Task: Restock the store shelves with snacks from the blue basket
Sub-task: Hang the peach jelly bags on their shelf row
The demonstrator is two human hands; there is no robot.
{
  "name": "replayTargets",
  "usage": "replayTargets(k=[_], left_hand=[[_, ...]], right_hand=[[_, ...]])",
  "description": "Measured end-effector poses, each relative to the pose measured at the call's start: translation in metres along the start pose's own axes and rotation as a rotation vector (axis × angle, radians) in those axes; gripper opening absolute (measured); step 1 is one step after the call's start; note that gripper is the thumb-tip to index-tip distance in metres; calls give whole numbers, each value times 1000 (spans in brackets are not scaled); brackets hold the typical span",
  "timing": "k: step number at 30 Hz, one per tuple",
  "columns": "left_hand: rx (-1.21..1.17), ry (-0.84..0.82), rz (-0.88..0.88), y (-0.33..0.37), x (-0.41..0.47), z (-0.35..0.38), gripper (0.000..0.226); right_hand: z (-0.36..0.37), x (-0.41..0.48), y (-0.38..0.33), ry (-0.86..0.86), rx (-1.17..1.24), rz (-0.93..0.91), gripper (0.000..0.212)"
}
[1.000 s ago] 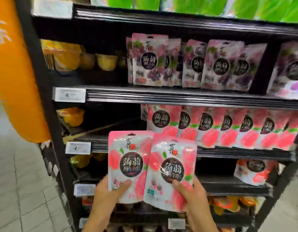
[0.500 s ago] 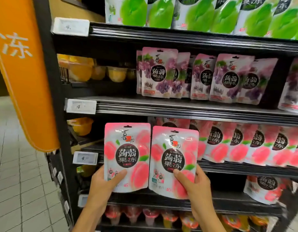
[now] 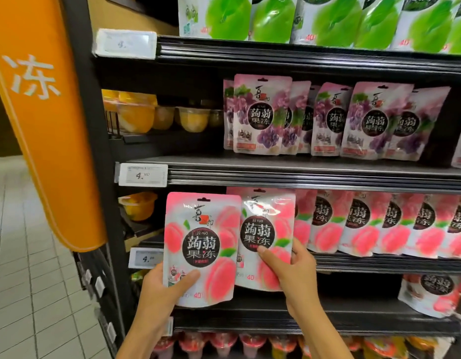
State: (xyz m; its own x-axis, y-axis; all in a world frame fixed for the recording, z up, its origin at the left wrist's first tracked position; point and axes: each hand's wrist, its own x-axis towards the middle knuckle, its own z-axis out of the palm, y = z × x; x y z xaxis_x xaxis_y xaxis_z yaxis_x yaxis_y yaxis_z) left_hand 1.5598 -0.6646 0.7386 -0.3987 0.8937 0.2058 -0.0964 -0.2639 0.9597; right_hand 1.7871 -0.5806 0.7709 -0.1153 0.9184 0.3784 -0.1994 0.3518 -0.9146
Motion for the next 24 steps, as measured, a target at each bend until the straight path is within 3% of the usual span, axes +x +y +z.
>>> replayTargets(k=[17, 22, 24], left_hand=[[-19, -57, -1, -8, 6, -13, 50], [-36, -77, -4, -6, 8, -11, 49], [-35, -74, -3, -6, 8, -10, 49]], right_hand=[[43, 28, -2, 97, -69, -6, 19], [52, 49, -6, 147, -183, -88, 51], [56, 51, -3, 155, -244, -106, 44]])
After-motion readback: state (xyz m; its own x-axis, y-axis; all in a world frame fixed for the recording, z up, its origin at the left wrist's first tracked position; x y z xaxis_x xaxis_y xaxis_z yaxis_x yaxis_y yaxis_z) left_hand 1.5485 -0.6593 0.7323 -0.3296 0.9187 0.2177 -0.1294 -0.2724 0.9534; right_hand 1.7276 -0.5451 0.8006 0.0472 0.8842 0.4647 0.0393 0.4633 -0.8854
